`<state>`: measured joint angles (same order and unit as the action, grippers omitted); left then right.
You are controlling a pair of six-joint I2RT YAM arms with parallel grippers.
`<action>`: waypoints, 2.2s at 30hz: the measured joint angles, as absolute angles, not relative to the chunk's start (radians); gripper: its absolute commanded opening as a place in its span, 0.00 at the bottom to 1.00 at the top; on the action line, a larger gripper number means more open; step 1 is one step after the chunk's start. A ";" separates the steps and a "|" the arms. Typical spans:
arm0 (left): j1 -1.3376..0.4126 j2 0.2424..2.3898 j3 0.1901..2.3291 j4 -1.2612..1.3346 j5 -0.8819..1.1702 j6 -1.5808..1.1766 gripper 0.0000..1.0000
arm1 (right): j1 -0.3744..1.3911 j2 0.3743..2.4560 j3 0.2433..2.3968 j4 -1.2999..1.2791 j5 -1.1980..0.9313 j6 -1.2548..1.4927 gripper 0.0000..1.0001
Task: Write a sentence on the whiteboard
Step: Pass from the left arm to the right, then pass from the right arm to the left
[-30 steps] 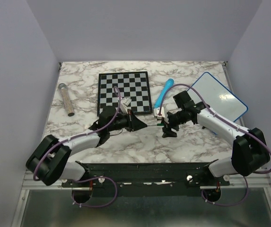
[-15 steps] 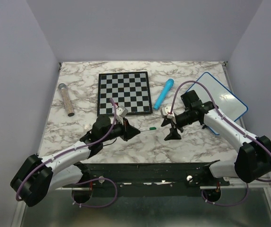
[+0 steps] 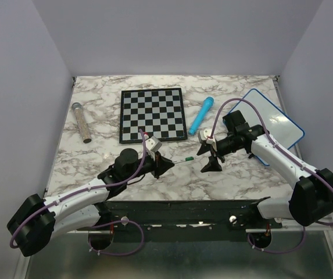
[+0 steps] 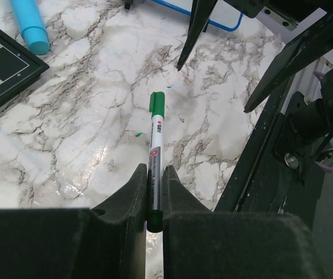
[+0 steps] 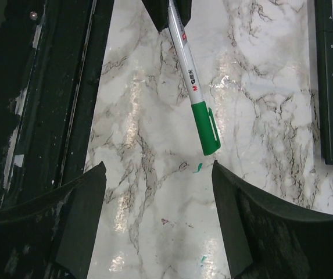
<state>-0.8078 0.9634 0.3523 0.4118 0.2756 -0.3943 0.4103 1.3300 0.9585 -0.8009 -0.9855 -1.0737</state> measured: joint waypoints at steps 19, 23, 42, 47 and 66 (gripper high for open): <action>-0.879 1.035 0.353 0.480 0.270 -0.378 0.00 | 0.503 1.412 0.946 -0.698 -0.952 -0.981 0.58; -0.879 1.032 0.353 0.484 0.278 -0.379 0.00 | 0.529 1.435 0.946 -0.697 -0.931 -0.990 0.48; -0.883 1.058 0.354 0.530 0.367 -0.407 0.40 | 0.558 1.430 0.946 -0.748 -0.889 -1.059 0.00; -0.883 1.084 0.403 0.483 0.378 -0.400 0.47 | 0.577 1.420 0.946 -0.754 -0.891 -1.069 0.01; -0.883 1.171 0.498 0.326 0.468 -0.347 0.43 | 0.588 1.412 0.946 -0.756 -0.884 -1.075 0.01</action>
<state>-0.8829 1.1706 0.4976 0.3260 0.4683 -0.3470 0.5884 1.4124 0.9459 -0.7555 -0.8841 -1.0748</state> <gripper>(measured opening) 0.435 0.071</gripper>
